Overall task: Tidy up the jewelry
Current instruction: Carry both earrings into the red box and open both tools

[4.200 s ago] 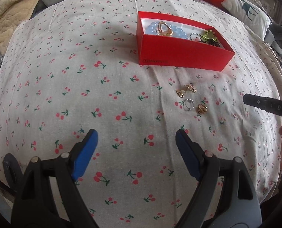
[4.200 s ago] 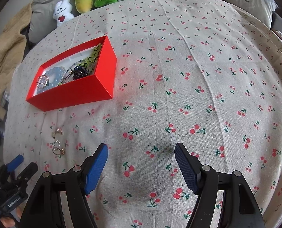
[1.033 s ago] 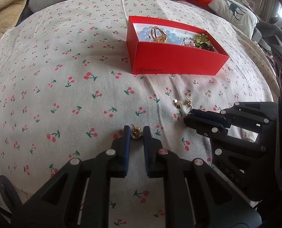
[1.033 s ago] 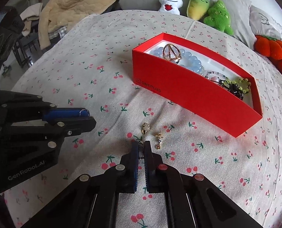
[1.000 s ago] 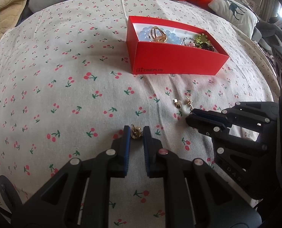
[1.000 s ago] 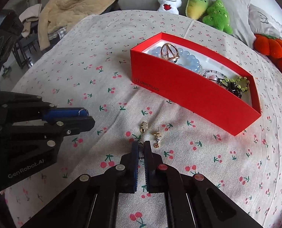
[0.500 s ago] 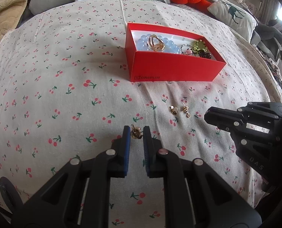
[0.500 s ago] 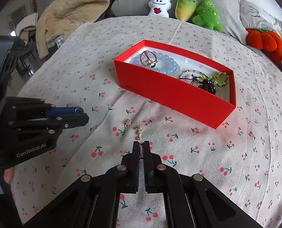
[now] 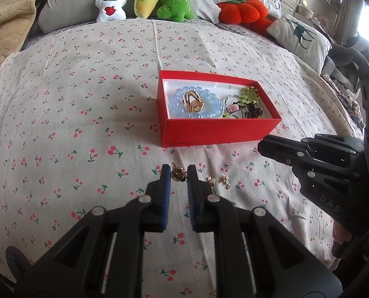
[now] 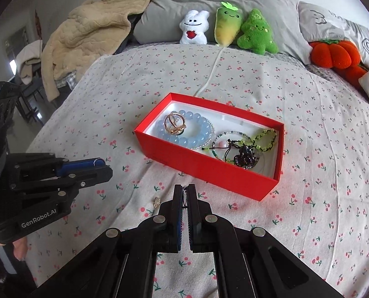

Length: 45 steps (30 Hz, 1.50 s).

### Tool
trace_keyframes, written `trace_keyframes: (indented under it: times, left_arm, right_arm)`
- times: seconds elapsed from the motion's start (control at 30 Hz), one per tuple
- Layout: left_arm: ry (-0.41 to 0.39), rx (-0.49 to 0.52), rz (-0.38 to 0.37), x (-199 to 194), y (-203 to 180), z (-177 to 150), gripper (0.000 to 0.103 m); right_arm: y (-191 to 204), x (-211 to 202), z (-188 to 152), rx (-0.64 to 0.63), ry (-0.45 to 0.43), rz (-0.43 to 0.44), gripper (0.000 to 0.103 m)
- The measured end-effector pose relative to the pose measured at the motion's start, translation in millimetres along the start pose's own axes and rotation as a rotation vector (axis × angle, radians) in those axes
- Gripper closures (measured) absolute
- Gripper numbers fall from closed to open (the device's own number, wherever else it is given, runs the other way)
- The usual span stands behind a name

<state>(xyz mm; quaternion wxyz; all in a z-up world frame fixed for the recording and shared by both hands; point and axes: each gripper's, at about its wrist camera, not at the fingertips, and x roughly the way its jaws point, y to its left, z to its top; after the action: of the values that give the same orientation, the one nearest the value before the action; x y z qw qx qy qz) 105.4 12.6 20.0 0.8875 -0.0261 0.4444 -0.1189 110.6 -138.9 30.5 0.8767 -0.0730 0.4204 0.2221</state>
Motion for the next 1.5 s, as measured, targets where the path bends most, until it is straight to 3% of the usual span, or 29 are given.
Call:
trace_keyframes:
  times: [0.27,0.47,0.77,0.93,1.17,1.3,1.33,1.4,1.5]
  left_arm:
    - [-0.038,-0.024,-0.044,10,-9,30,0.088]
    - [-0.056,0.011,-0.100,25,-34,49,0.088]
    - [-0.032,0.012,-0.097,53,-44,59,0.087]
    - [-0.053,-0.004,-0.098,40,-40,60,0.074]
    - [-0.032,-0.033,-0.021,24,-23,52,0.060]
    - [-0.013,-0.049,-0.010,21,-16,46,0.044]
    - [-0.005,-0.046,-0.006,21,-16,44,0.040]
    - [0.018,-0.043,0.005,24,-14,42,0.037]
    - [0.046,-0.046,0.023,26,-11,36,0.035]
  right_arm:
    - [-14,-3,23,0.049,-0.033,-0.007,0.100]
    - [-36,0,34,0.115,-0.041,-0.015,0.099]
    - [-68,8,36,0.187,-0.017,-0.017,0.099]
    - [-78,14,38,0.216,-0.002,-0.006,0.099]
    - [-78,27,45,0.233,0.020,0.010,0.099]
    - [-74,34,52,0.243,0.025,0.037,0.099]
    - [-73,35,53,0.247,0.025,0.047,0.098]
    - [-73,37,54,0.265,0.032,0.055,0.087]
    - [-69,37,54,0.253,0.047,0.044,0.085]
